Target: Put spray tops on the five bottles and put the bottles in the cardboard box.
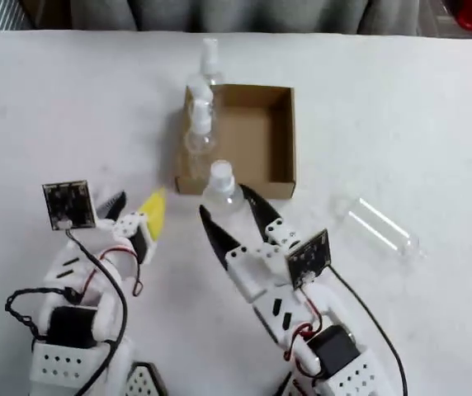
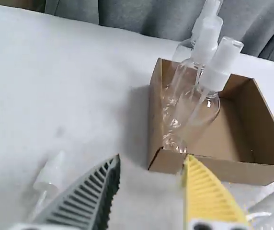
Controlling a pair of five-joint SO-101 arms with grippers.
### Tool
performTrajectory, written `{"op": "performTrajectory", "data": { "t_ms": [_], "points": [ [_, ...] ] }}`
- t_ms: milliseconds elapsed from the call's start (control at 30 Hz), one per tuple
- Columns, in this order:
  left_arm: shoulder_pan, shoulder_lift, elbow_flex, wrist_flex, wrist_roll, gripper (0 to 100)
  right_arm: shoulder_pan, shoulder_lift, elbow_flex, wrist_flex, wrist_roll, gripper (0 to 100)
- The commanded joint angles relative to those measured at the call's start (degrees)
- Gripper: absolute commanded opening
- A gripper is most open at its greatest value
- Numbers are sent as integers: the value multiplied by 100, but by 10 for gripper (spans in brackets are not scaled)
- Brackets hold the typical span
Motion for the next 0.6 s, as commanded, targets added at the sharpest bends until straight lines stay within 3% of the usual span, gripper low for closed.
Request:
{"op": "performTrajectory", "data": {
  "t_ms": [0,100,300,567],
  "points": [
    [268,-92,-149,-9,44,11,444,-31,-105,-356,-18,14],
    [418,-92,-211,-9,44,57,716,-31,-105,-611,-26,14],
    [1349,-92,-211,-62,26,20,778,-31,-97,-769,-26,14],
    [2712,-92,-53,-35,-747,20,778,-31,-97,-734,-299,14]
  ]
}}
